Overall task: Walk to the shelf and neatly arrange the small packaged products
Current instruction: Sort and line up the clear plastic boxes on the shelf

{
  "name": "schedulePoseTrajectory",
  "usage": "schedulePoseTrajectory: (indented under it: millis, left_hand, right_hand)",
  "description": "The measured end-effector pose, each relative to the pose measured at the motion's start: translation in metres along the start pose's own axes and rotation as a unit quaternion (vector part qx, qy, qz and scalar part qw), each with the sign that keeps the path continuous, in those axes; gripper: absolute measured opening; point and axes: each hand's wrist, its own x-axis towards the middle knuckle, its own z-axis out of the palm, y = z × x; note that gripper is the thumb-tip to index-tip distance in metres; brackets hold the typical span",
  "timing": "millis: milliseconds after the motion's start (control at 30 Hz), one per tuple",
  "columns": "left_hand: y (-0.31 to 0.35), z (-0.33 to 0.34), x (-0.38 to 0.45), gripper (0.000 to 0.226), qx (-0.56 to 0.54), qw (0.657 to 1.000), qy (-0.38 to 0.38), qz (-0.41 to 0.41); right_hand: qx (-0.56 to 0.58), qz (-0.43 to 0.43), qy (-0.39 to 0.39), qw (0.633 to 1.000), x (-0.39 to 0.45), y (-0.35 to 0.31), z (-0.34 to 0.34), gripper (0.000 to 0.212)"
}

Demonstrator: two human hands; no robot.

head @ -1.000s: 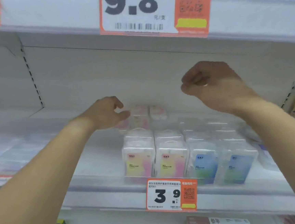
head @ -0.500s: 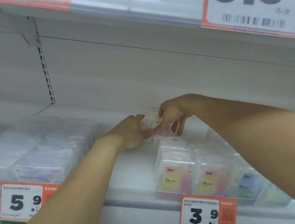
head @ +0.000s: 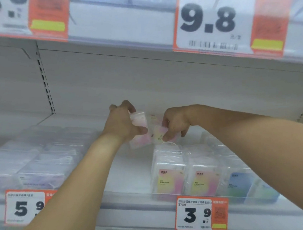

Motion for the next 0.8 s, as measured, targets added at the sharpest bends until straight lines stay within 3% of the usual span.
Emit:
schedulePoseTrajectory:
  millis: [133, 300, 500, 633, 800]
  left_hand:
    - [0.008, -0.004, -0.003, 0.064, -0.013, 0.999, -0.011, 0.049]
    - [0.021, -0.005, -0.010, 0.056, -0.052, 0.993, -0.015, 0.107]
    - [0.041, 0.002, -0.015, 0.038, -0.073, 0.989, -0.033, 0.128]
    - [0.050, 0.003, -0.023, 0.030, -0.076, 0.981, -0.135, 0.116]
    - [0.053, -0.001, -0.027, 0.033, -0.019, 0.968, -0.239, 0.076]
  right_hand:
    - [0.072, -0.023, 0.040, 0.996, -0.013, 0.007, -0.004, 0.080]
    - [0.245, -0.076, 0.166, 0.952, -0.053, 0.019, -0.026, 0.046]
    - [0.209, -0.092, 0.313, 0.922, -0.101, 0.049, -0.012, 0.029]
    - [0.159, -0.096, 0.301, 0.935, -0.117, 0.065, -0.001, 0.038]
    - [0.192, -0.115, 0.242, 0.944, -0.125, 0.070, 0.013, 0.030]
